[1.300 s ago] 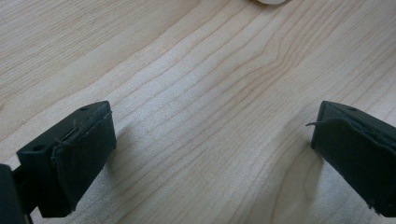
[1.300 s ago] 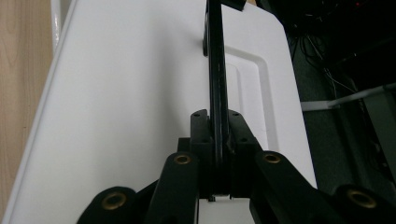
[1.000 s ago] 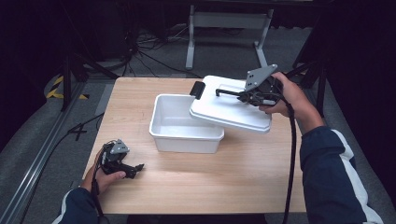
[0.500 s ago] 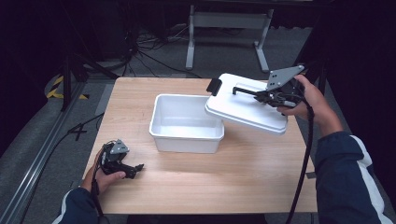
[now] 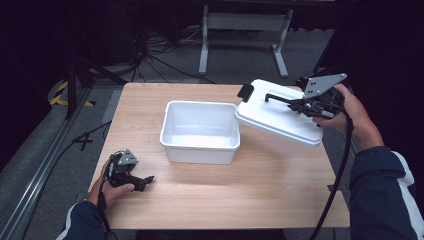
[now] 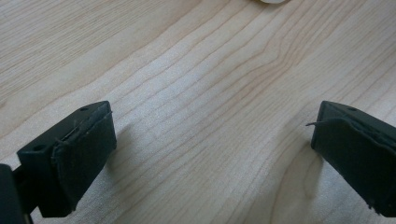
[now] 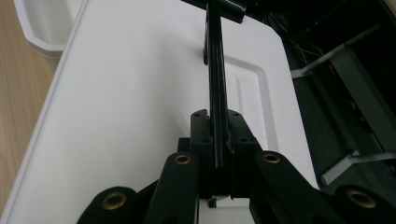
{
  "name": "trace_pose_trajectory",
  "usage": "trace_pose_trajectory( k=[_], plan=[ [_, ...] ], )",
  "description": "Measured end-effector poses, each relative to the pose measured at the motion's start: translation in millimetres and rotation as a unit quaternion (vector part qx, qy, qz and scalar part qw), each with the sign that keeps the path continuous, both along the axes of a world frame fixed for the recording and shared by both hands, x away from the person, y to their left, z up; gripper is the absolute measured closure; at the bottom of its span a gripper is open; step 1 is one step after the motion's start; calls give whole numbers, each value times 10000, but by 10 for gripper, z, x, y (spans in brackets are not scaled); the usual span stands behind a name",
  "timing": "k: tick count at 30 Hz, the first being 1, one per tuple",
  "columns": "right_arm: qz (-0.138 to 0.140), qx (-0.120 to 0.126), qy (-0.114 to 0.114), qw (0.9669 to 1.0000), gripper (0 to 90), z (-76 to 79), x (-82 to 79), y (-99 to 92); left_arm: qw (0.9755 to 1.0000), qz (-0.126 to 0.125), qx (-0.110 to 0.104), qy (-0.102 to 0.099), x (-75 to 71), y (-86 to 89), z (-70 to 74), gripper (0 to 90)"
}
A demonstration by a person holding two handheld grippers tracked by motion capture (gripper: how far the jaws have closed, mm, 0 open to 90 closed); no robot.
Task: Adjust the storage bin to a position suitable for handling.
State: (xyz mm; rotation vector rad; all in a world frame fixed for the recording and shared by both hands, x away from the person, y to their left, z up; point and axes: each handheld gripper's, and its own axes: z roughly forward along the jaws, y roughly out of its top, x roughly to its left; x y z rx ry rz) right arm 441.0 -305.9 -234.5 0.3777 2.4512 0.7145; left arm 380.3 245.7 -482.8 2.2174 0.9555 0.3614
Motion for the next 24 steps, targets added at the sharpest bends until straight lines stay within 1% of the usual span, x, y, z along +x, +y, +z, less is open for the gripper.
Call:
trace_pose_trajectory(
  k=[5,8,11,13,17,20,22,24],
  plan=[
    [-75,-29,40,10000,844,-69,-1,-86,10000,0,0,0,0,0,0,4],
    [-164,61,74,9998,845,-130,0,-168,10000,0,0,0,0,0,0,4],
    [-210,30,116,9997,845,-196,4,-220,10000,-1,0,-1,0,0,0,3],
    [-265,23,162,9995,844,-243,8,-243,10000,1,-1,-1,0,0,0,4],
    [-295,20,203,9994,844,-333,23,-269,10000,0,-1,0,0,0,0,3],
    [-308,37,279,9991,844,-405,45,-286,10000,1,-2,-1,0,0,0,3],
    [-358,29,278,9990,845,-458,61,-291,10000,0,0,-1,0,0,0,4],
    [-371,41,343,9987,845,-512,77,-289,10000,-1,1,-1,0,0,0,4]
  ],
)
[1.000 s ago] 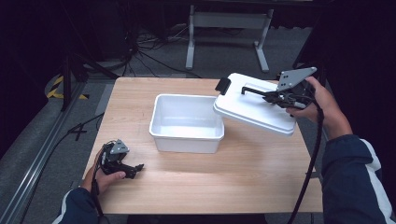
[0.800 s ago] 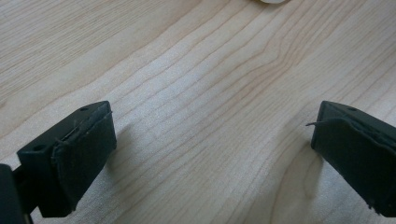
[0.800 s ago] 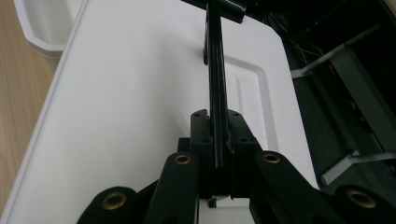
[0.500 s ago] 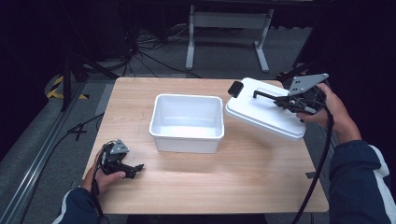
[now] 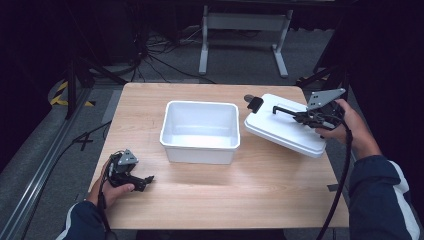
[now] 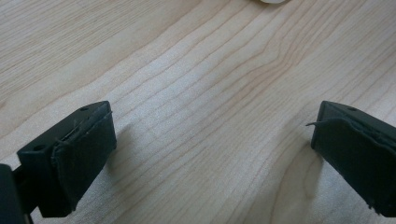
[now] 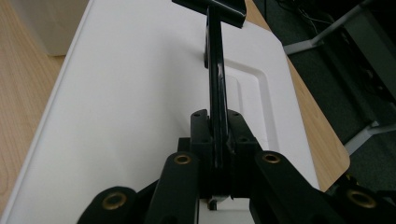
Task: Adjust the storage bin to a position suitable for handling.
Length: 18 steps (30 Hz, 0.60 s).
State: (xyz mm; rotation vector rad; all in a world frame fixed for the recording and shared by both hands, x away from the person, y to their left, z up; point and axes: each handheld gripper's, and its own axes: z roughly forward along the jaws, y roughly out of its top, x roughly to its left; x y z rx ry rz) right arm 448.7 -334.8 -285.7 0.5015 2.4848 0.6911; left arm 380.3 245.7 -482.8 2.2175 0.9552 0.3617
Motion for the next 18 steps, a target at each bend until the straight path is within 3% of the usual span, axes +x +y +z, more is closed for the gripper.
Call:
trace_pose_trajectory(
  k=[18],
  plan=[
    [-46,-23,343,9994,845,-481,117,70,10000,0,-4,-5,-1,1,-1,4]
  ],
)
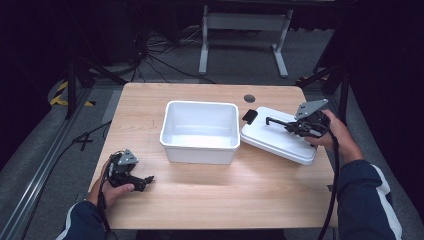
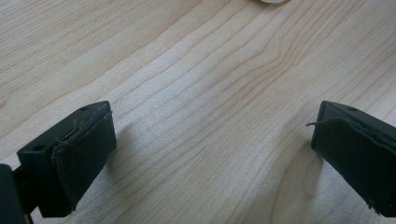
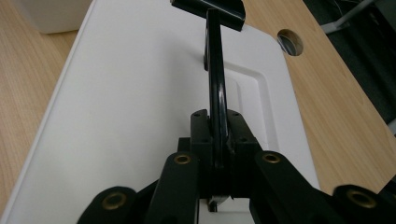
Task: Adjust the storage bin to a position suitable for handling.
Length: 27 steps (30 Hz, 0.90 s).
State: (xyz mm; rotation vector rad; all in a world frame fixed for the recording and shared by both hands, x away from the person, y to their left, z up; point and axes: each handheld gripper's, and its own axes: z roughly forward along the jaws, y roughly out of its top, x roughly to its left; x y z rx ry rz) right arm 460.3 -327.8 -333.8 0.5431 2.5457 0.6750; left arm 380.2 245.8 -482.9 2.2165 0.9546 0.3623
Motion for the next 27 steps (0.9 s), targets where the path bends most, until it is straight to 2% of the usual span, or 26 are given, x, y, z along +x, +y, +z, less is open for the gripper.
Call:
trace_pose_trajectory(
  k=[18,27],
  plan=[
    [-7,-3,280,9996,844,-326,26,-10,10000,-1,3,2,0,0,1,4],
    [-125,-26,440,9989,842,-464,51,-41,10000,0,0,1,0,0,0,4]
  ],
)
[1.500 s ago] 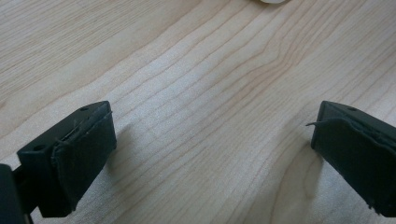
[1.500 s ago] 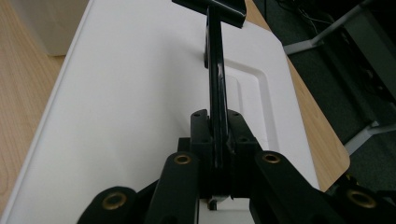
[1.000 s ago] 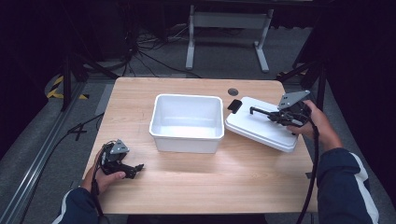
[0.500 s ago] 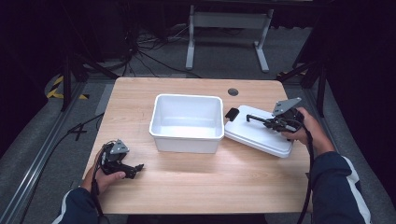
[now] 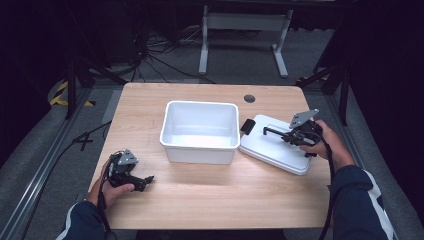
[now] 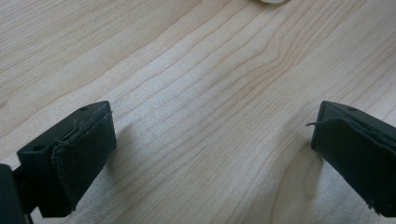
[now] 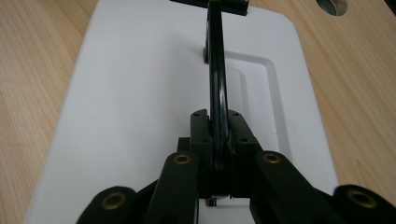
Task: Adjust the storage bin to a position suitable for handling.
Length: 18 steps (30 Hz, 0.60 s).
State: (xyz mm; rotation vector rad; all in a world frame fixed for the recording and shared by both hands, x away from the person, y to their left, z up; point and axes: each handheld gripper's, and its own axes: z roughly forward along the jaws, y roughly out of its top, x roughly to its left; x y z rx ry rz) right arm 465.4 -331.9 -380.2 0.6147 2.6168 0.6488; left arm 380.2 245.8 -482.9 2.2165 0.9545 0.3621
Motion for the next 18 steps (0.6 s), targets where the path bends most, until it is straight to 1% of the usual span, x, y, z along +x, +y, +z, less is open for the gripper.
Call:
trace_pose_trajectory(
  k=[5,9,12,13,18],
  plan=[
    [-61,-6,48,10000,841,-60,22,-20,10000,-1,4,3,0,0,1,4],
    [-157,-36,206,9997,839,-149,44,-46,10000,0,1,1,0,0,0,4],
    [-169,-6,275,9995,838,-197,56,-60,10000,0,1,-1,0,0,0,3],
    [-181,-23,264,9995,838,-208,56,-62,10000,0,0,-1,0,0,0,3],
    [-231,52,265,9994,831,-217,57,-80,10000,0,1,-1,0,0,0,4]
  ],
)
